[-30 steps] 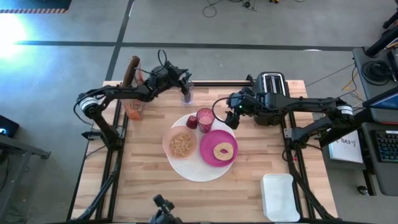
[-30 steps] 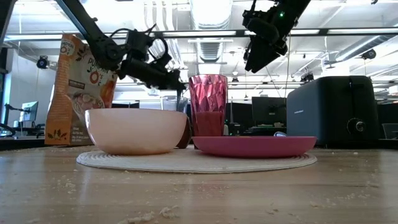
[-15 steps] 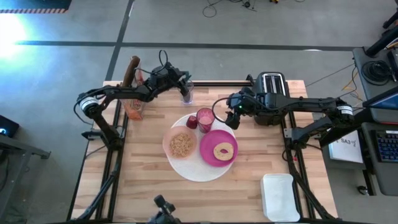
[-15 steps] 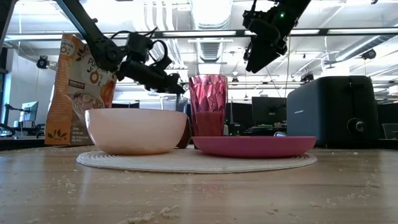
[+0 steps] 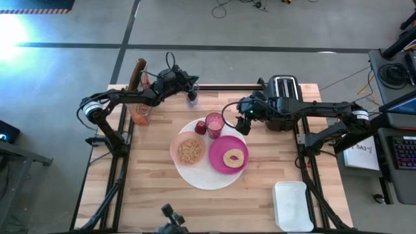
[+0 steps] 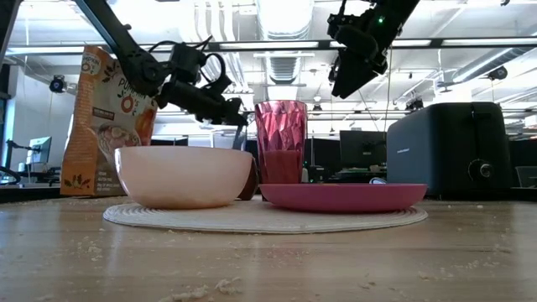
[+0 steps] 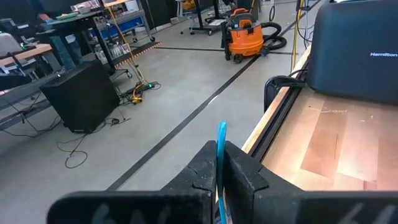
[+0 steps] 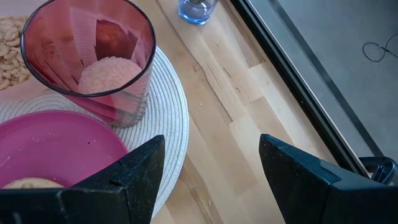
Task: Arrange a breakfast setting
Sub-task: Put the blue spoon beside the orange bowl
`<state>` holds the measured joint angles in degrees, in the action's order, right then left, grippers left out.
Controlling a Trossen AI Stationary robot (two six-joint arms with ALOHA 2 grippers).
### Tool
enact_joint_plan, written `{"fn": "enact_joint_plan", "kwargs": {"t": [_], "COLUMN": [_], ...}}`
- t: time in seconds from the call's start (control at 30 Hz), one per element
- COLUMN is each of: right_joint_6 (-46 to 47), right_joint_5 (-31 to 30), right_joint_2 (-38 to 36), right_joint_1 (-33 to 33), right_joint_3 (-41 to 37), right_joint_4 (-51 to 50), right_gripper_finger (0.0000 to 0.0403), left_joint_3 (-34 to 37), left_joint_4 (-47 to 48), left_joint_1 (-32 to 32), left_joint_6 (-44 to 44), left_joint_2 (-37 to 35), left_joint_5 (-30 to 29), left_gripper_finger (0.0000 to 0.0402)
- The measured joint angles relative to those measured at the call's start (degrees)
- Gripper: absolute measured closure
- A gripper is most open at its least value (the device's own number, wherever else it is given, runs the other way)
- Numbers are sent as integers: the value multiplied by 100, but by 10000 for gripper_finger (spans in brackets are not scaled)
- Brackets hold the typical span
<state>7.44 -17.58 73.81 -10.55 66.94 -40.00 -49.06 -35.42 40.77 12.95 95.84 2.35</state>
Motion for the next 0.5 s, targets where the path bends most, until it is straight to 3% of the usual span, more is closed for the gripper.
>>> {"fn": "enact_joint_plan", "kwargs": {"t": [0.5], "right_joint_6": [140], "right_joint_5": [0], "right_joint_2": [-1], "right_joint_1": [0], "right_joint_3": [0], "right_joint_4": [-3], "right_gripper_finger": [154], "left_joint_3": [4], "left_joint_4": [53], "left_joint_1": [-10], "left_joint_6": [-188], "left_joint_2": [-496], "left_joint_5": [419], "left_gripper_finger": [401]}}
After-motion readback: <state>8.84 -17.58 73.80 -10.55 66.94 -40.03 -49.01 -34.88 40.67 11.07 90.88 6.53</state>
